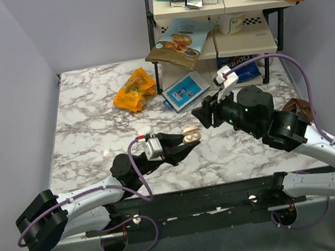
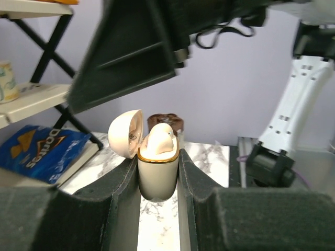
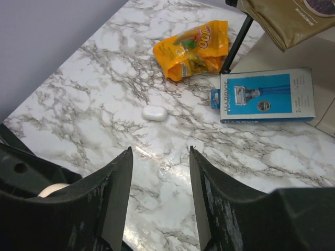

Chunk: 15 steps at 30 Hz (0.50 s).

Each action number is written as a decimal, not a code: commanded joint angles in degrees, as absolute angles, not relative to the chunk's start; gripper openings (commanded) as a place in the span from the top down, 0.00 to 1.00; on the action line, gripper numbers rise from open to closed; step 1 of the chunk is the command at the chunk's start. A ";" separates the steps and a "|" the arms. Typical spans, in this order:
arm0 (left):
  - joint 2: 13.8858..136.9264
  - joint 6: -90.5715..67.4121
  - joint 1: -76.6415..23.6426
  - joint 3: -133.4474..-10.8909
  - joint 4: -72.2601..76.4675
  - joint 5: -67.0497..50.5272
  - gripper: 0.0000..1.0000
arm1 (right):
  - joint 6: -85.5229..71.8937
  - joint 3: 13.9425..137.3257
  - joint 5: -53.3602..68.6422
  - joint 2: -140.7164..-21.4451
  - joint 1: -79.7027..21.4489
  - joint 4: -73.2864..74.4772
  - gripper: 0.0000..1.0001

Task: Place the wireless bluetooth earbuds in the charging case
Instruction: Close the charging case.

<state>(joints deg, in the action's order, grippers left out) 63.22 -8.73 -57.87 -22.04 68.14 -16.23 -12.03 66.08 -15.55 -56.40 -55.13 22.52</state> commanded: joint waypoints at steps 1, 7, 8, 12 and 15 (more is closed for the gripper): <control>60.91 -7.12 -58.01 -23.11 63.03 -25.84 1.00 | -10.55 68.46 -11.79 -58.09 -54.58 27.07 0.44; 61.17 -5.80 -57.92 -23.47 62.14 -24.62 1.00 | -7.74 70.05 -3.17 -59.50 -54.58 29.18 0.45; 61.26 -5.54 -58.01 -23.64 62.14 -24.35 1.00 | -7.56 70.05 -1.77 -59.41 -54.67 29.44 0.45; 61.52 -4.05 -58.01 -24.17 62.49 -22.41 1.00 | -7.21 69.87 -0.44 -59.06 -54.58 30.32 0.45; 61.79 -3.87 -57.92 -24.34 63.10 -21.36 1.00 | -7.12 68.91 1.40 -58.54 -54.58 30.85 0.46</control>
<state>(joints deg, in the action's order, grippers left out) 61.47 -6.09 -57.87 -22.31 61.12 -22.44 -8.51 68.31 -3.20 -59.35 -54.63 27.79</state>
